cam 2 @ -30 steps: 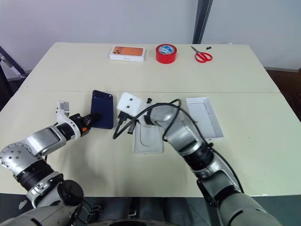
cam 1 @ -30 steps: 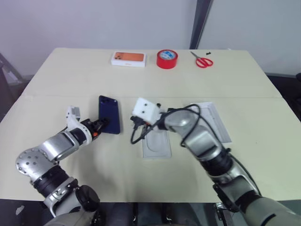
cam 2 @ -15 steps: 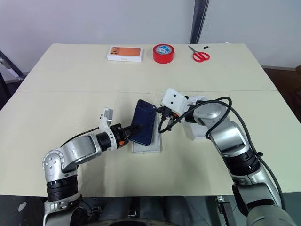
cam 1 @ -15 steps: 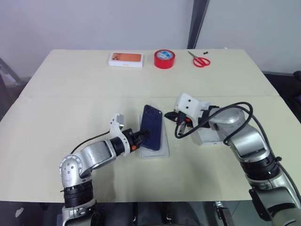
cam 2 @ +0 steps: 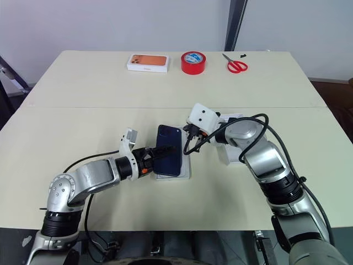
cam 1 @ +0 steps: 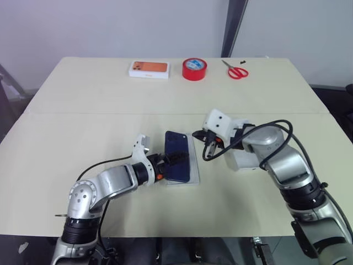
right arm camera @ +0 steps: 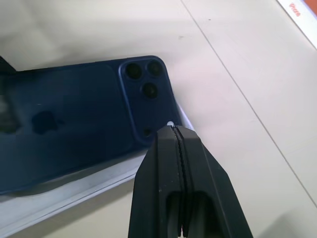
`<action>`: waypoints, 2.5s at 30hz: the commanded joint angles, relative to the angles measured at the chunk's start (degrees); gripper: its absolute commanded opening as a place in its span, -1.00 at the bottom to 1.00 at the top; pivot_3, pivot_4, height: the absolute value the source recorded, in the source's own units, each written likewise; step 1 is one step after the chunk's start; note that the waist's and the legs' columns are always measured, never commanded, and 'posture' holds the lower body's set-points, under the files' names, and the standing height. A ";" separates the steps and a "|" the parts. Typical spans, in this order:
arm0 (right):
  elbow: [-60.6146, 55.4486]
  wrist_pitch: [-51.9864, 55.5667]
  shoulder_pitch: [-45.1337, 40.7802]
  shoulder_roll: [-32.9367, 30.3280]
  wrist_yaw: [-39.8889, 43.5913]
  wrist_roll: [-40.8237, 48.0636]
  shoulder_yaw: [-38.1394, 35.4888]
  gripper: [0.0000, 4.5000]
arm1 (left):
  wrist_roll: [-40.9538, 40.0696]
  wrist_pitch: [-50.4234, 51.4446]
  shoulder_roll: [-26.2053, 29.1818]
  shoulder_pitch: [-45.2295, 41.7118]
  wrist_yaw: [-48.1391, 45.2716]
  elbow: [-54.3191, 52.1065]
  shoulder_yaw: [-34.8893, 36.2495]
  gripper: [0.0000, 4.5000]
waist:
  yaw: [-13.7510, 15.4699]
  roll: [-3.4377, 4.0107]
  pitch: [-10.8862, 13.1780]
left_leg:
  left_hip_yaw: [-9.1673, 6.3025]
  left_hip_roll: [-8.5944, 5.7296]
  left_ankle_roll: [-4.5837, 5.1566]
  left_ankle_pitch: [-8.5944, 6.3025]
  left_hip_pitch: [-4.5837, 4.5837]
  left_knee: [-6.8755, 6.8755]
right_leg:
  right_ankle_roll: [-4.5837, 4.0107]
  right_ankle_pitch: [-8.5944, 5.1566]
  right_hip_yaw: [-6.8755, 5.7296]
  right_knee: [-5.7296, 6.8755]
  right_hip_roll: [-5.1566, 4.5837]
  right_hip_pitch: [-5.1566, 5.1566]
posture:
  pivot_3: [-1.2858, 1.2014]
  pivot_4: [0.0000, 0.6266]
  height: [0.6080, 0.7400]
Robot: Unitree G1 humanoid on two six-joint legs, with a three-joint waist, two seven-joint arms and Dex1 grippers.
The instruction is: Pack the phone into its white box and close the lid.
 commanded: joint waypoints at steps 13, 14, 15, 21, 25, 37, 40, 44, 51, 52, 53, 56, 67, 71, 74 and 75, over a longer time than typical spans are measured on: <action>-0.91 -0.85 -1.28 0.65 -0.89 0.70 0.05 -1.00 | 1.60 1.32 16.62 -7.00 -9.57 -5.51 -5.08 0.89 | -0.05 0.01 0.02 | 0.00 0.00 0.01 0.00 0.00 0.00 | 0.00 0.00 -0.01 -0.05 0.02 0.05 | 0.03 -0.52 0.77; -0.90 -0.81 -1.28 0.70 -0.96 0.71 0.05 -1.00 | 1.85 1.62 17.71 -7.05 -10.27 -5.81 -5.05 0.89 | -0.10 0.02 0.03 | 0.00 0.01 0.01 0.00 0.00 0.00 | 0.00 0.00 -0.01 -0.05 0.02 0.04 | 0.03 -0.52 0.77; -0.87 -0.78 -1.26 0.73 -1.03 0.72 0.03 -1.00 | 1.70 1.63 18.79 -6.94 -10.99 -6.12 -4.83 0.89 | -0.11 0.03 0.03 | 0.00 0.01 0.01 0.00 0.01 0.00 | 0.00 0.00 -0.01 -0.05 0.03 0.04 | 0.03 -0.52 0.77; -0.36 -0.95 -1.04 0.43 -1.18 0.54 -0.14 -1.00 | 2.84 0.90 23.75 -5.44 -16.08 -7.23 -3.45 0.89 | -0.02 0.04 0.04 | 0.00 0.01 0.01 0.00 0.00 0.00 | 0.00 0.00 -0.01 -0.07 0.02 0.05 | 0.03 -0.52 0.77; 0.22 -1.49 -0.93 0.38 -1.14 0.45 -0.08 -1.00 | 3.58 -0.20 24.60 -4.65 -18.27 -6.47 -3.08 0.89 | -0.02 0.04 0.04 | 0.00 0.01 0.02 0.00 0.01 0.00 | 0.00 -0.01 -0.01 -0.06 0.02 0.04 | 0.03 -0.52 0.77; 0.52 -1.59 -1.23 1.19 -1.58 0.41 0.43 -1.00 | 7.86 0.68 17.64 -7.91 -17.56 -4.41 -9.74 0.89 | -0.14 0.04 0.05 | 0.00 0.01 0.03 0.00 0.01 0.00 | 0.01 0.00 -0.02 -0.12 0.03 0.10 | 0.03 -0.52 0.77; 0.00 -1.14 -0.97 1.16 -1.73 0.56 0.30 -1.00 | 8.31 1.92 19.38 -8.51 -17.91 -4.48 -9.34 0.89 | -0.11 0.04 0.05 | 0.00 0.02 0.03 0.00 0.02 0.00 | 0.01 0.00 -0.02 -0.10 0.03 0.09 | 0.03 -0.52 0.77; -0.32 -0.87 -0.65 1.22 -1.98 0.68 0.44 -1.00 | 11.20 4.81 23.07 -10.68 -19.40 -4.80 -9.02 0.89 | -0.04 0.04 0.05 | 0.00 0.02 0.03 0.00 0.01 0.00 | 0.01 0.00 -0.02 -0.10 0.04 0.10 | 0.03 -0.52 0.77; 0.20 -1.08 -0.70 1.36 -2.07 0.63 0.70 -1.00 | 14.03 7.32 24.45 -14.74 -21.73 -5.34 -9.55 0.89 | 0.00 0.04 0.05 | 0.01 0.01 0.04 -0.01 0.00 0.01 | 0.01 0.00 -0.03 -0.12 0.04 0.10 | 0.03 -0.52 0.77; 0.30 -1.13 -0.76 1.41 -2.09 0.61 0.73 -1.00 | 14.60 7.82 24.37 -15.08 -21.90 -5.60 -9.97 0.89 | 0.00 0.04 0.05 | 0.01 0.01 0.04 0.00 0.00 0.01 | 0.01 0.00 -0.03 -0.12 0.04 0.10 | 0.03 -0.52 0.77; 0.38 -1.17 -0.79 1.47 -2.11 0.59 0.77 -1.00 | 15.11 8.20 24.22 -15.30 -21.95 -5.80 -10.33 0.89 | -0.01 0.04 0.05 | 0.01 0.01 0.04 0.00 0.00 0.01 | 0.01 0.00 -0.03 -0.12 0.04 0.10 | 0.03 -0.52 0.77; 0.53 -1.28 -0.79 1.70 -2.23 0.51 0.95 -1.00 | 16.71 9.53 23.32 -16.31 -22.15 -6.01 -11.68 0.89 | -0.04 0.04 0.05 | 0.00 0.01 0.04 0.00 0.01 0.01 | 0.01 0.00 -0.02 -0.11 0.04 0.10 | 0.03 -0.52 0.77; 0.08 -1.12 0.09 1.48 -2.69 0.48 1.31 -1.00 | 13.51 11.06 22.63 -17.65 -20.19 -4.30 -11.05 0.89 | -0.02 0.04 0.05 | 0.00 0.02 0.03 0.00 0.01 0.01 | 0.02 0.00 -0.02 -0.10 0.04 0.09 | 0.03 -0.52 0.77; 0.07 -1.03 0.37 1.44 -2.69 0.46 1.41 -1.00 | 5.08 7.37 22.48 -19.44 -12.08 -2.74 -12.06 0.89 | -0.01 0.03 0.05 | -0.01 0.02 0.03 0.00 0.01 0.03 | 0.02 0.00 -0.01 -0.10 0.01 0.09 | 0.03 -0.52 0.77; 0.32 -1.21 0.39 1.52 -2.74 0.40 1.43 -1.00 | 1.06 4.97 22.90 -20.36 -8.69 -3.21 -12.22 0.89 | -0.01 0.03 0.05 | -0.01 0.02 0.03 0.00 0.01 0.03 | 0.02 0.00 -0.01 -0.10 0.01 0.10 | 0.03 -0.52 0.77; 0.42 -1.27 0.36 1.56 -2.76 0.38 1.42 -1.00 | 0.27 4.29 23.12 -20.41 -8.12 -3.40 -12.01 0.89 | -0.06 0.03 0.05 | -0.01 0.02 0.03 0.00 0.01 0.03 | 0.02 0.00 -0.01 -0.10 0.01 0.10 | 0.03 -0.52 0.77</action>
